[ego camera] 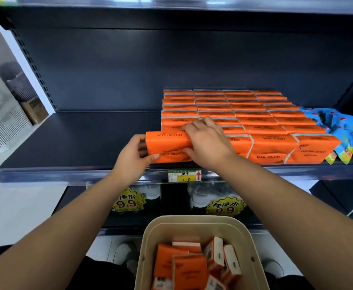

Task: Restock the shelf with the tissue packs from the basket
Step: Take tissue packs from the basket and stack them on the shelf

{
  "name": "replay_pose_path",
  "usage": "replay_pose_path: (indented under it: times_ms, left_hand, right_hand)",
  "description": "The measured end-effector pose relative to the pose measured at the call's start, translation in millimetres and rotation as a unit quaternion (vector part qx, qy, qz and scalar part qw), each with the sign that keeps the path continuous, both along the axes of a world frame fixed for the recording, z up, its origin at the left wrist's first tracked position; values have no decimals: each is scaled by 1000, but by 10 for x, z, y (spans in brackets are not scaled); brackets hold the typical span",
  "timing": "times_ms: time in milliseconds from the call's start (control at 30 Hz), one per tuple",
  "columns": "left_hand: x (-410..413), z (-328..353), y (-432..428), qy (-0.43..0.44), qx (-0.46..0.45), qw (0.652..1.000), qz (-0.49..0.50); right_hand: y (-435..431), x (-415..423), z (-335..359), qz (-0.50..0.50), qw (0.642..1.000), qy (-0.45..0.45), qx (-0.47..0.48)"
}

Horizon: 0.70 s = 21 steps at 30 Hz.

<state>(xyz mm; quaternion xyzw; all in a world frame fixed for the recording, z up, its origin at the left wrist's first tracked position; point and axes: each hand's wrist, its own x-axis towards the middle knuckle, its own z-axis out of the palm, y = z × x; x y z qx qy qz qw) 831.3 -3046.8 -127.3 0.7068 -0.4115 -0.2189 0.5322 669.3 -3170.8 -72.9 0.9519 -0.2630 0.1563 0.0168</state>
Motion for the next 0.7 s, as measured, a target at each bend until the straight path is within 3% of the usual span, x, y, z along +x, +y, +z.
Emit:
replay_pose_path:
  times_ms: [267, 467, 700]
  left_hand:
    - [-82, -159, -206, -46, 37, 998, 34]
    - [-159, -95, -316, -148, 168, 975, -6]
    - [-298, -36, -397, -133, 204, 969, -34]
  right_hand:
    - [-89, 34, -139, -54, 992, 62, -93]
    - [-123, 20, -168, -59, 993, 68, -83]
    - [-103, -25, -136, -60, 994, 73, -61]
